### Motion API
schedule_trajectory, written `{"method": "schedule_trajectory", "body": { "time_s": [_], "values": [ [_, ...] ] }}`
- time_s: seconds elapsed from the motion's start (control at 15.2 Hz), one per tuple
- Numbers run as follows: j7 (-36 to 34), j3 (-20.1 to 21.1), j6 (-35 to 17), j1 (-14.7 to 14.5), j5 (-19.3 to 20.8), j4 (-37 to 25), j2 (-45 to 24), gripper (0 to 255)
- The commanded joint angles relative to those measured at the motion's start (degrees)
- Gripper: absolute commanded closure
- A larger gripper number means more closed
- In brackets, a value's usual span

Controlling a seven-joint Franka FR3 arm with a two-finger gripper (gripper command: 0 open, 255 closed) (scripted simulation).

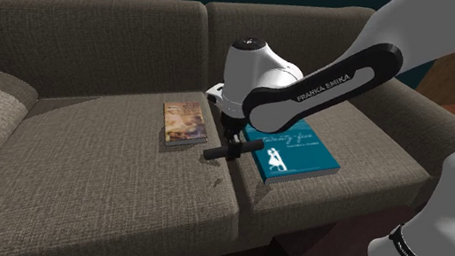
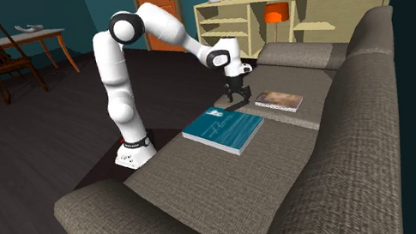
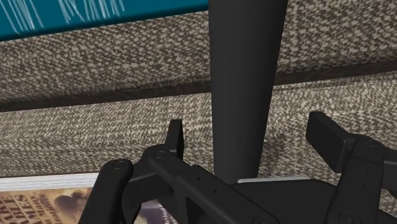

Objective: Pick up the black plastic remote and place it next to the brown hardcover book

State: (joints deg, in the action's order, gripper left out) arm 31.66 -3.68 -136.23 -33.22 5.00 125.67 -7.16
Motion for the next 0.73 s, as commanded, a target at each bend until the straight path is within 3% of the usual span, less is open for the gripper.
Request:
{"method": "schedule_trajectory", "body": {
  "time_s": [0.0,0.13,0.66],
  "values": [
    [-0.1,0.1,2.7,-0.2,0.0,-0.8,1.9,0],
    [-0.1,0.2,5.9,-0.3,-0.1,-1.9,3.9,0],
    [-0.1,0.2,5.9,-0.3,-0.1,-1.9,3.9,0]
  ]
}}
